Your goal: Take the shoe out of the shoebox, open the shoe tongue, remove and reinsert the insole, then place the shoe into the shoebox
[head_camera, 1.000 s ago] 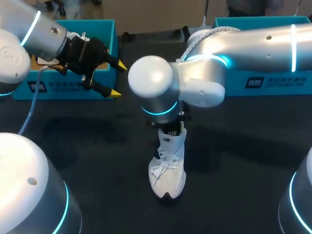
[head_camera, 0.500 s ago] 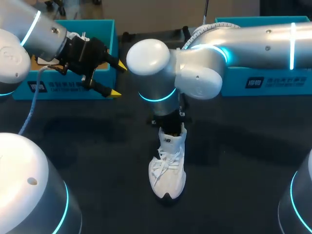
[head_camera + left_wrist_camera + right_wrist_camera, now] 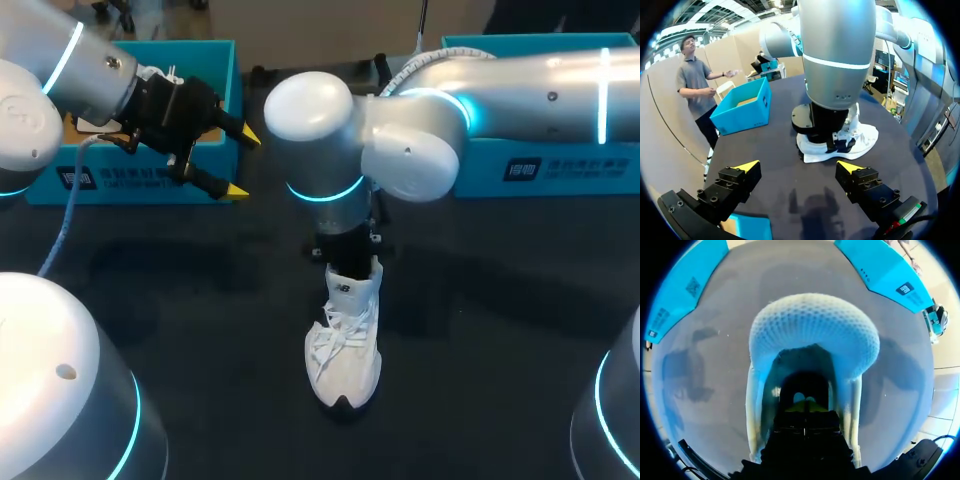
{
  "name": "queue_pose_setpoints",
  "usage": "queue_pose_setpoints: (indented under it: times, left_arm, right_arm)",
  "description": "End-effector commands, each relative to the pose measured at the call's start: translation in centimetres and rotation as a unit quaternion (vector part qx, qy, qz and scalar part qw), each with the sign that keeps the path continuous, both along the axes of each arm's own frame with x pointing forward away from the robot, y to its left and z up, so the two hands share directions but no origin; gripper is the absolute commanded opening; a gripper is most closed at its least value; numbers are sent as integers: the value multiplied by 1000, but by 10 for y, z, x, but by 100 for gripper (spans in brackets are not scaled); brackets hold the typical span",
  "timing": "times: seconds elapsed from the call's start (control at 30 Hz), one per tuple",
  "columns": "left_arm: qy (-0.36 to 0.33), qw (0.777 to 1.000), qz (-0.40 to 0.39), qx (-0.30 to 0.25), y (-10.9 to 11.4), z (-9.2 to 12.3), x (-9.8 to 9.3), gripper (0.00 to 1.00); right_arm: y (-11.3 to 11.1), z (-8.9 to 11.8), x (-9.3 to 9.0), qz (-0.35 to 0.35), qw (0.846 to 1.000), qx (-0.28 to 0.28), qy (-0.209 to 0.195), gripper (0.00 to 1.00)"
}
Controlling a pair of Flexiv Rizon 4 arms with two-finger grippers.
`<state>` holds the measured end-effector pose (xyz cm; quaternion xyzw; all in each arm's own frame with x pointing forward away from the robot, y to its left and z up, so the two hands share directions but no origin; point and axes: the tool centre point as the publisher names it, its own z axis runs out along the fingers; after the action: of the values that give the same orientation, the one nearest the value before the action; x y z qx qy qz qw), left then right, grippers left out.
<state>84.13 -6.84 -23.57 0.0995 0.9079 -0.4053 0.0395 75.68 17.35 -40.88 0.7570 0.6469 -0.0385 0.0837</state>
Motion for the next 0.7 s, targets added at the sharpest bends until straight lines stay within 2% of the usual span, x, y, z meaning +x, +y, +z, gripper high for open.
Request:
queue_pose_setpoints:
  times: [0.03, 0.43, 0.7]
  left_arm:
    - [-1, 1000, 0, 2, 0, 0, -1, 100]
    - [-1, 1000, 0, 2, 0, 0, -1, 100]
    - [-1, 1000, 0, 2, 0, 0, -1, 100]
  right_arm:
    - [-3, -76, -67, 1, 1000, 1, -23, 0]
    - [6, -40, -35, 32, 997, 2, -73, 0]
    - [10, -23, -17, 51, 995, 6, -85, 0]
